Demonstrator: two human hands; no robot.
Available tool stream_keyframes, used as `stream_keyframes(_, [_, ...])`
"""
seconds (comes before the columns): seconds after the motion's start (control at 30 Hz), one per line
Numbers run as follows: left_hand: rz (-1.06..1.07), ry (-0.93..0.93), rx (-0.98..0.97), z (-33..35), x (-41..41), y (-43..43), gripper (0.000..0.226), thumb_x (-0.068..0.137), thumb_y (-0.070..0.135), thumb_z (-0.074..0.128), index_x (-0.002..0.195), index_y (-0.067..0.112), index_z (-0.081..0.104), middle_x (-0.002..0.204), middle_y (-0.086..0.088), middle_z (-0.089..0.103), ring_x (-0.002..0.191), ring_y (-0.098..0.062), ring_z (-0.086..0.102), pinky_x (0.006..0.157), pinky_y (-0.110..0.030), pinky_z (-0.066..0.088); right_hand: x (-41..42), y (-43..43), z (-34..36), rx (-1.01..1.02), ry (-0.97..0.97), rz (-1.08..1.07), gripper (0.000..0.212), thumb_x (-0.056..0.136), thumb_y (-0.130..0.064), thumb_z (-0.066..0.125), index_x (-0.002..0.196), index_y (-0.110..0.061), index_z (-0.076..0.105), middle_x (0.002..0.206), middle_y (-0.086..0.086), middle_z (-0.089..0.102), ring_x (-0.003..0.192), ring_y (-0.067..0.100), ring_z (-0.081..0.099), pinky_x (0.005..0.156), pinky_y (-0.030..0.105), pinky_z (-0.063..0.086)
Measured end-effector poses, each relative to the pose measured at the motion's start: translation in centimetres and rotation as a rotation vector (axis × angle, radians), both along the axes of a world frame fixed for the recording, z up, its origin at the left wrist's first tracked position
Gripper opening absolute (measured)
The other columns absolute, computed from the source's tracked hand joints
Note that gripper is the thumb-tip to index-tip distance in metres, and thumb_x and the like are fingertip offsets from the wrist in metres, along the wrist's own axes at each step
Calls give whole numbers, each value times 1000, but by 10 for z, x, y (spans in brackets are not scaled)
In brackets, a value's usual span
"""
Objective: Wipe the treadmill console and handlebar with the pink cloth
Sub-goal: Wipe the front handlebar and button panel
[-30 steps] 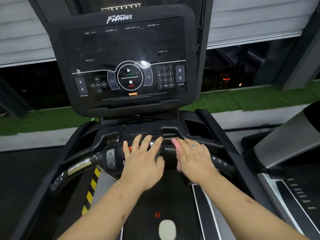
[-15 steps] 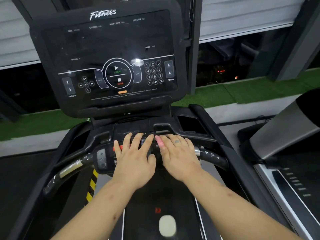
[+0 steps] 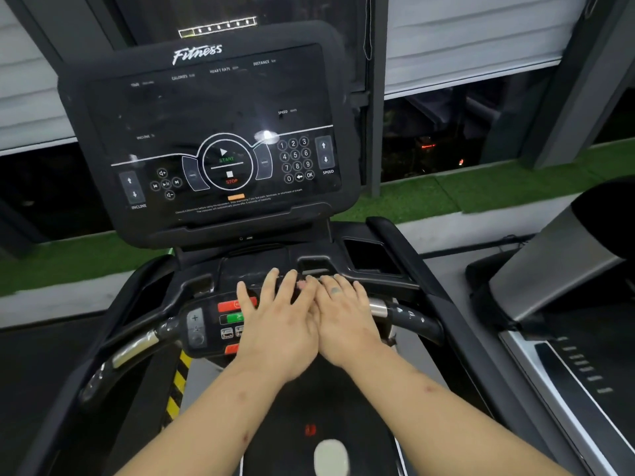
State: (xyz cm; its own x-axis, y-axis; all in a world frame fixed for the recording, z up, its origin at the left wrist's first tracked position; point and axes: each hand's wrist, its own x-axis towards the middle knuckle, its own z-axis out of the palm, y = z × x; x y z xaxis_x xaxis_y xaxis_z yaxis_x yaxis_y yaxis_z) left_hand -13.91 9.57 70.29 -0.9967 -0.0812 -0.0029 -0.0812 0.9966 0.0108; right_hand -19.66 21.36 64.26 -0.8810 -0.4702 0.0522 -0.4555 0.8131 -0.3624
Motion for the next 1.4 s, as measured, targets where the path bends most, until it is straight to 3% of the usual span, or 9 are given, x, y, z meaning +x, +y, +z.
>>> stream_keyframes(0.23, [4, -10, 18, -8, 0, 7, 56, 107, 47, 21, 162, 41, 15, 172, 6, 13, 159, -25, -8, 122, -67, -10, -2, 27, -15, -46, -8, -65, 53, 108, -46, 12, 161, -41, 16, 164, -8, 30, 155, 18, 18, 128, 49, 7])
stream_keyframes(0.4, [-3, 1, -25, -15, 0, 4, 56, 106, 50, 23, 161, 40, 24, 171, 5, 15, 159, -26, -6, 123, -68, -8, 1, 62, -26, 17, 43, -74, 79, 90, -44, -6, 165, -31, 15, 162, -1, 35, 152, 26, 27, 126, 52, 15])
stream_keyframes(0.5, [-7, -4, -37, -17, 0, 4, 56, 106, 51, 22, 161, 40, 24, 170, 4, 15, 159, -27, -5, 122, -68, -10, -4, 81, -46, 58, 33, -80, 79, 88, -42, -5, 165, -30, 7, 162, -1, 33, 152, 26, 25, 126, 52, 17])
stream_keyframes(0.67, [-16, -7, -51, -17, -1, 3, 58, 105, 52, 24, 161, 41, 23, 171, 2, 15, 159, -28, -4, 122, -69, -9, -8, 98, -63, -65, -14, -207, 60, 103, -44, 1, 161, -40, 18, 152, -9, 42, 147, 18, 32, 124, 48, 24])
stream_keyframes(0.8, [-15, -20, -60, -16, -2, 3, 59, 105, 54, 24, 162, 41, 20, 171, 1, 12, 159, -29, -6, 121, -69, -10, -6, 86, -61, 11, 16, -212, 69, 97, -40, 1, 162, -29, 22, 155, 1, 44, 147, 30, 35, 121, 55, 28])
stream_keyframes(0.97, [-15, -16, -73, -18, -2, 4, 59, 104, 55, 26, 162, 42, 19, 171, 1, 12, 158, -30, -6, 121, -69, -10, -9, 61, -56, -19, -18, -213, 64, 100, -45, 2, 162, -34, 17, 163, -2, 35, 154, 28, 22, 126, 57, 15])
stream_keyframes(1.13, [-7, -12, -86, -19, -2, 4, 60, 104, 56, 27, 162, 43, 18, 171, 1, 13, 159, -29, -7, 121, -69, -9, -3, 61, -35, -54, 15, -134, 53, 109, -36, 22, 162, -31, 21, 160, -1, 38, 153, 27, 24, 128, 51, 12])
stream_keyframes(1.27, [-9, -14, -88, -19, -2, 4, 60, 104, 56, 27, 162, 43, 17, 172, 1, 12, 159, -29, -7, 121, -68, -10, 1, 90, -39, -76, 7, -157, 76, 91, -46, -3, 161, -33, 23, 155, -3, 42, 150, 22, 30, 128, 47, 15])
stream_keyframes(1.4, [-18, -14, -94, -19, -2, 3, 60, 104, 56, 26, 162, 42, 17, 171, 2, 11, 158, -29, -7, 121, -68, -10, -5, 112, -64, -93, -21, -198, 72, 94, -45, -1, 161, -36, 24, 151, -8, 45, 146, 18, 34, 125, 47, 24])
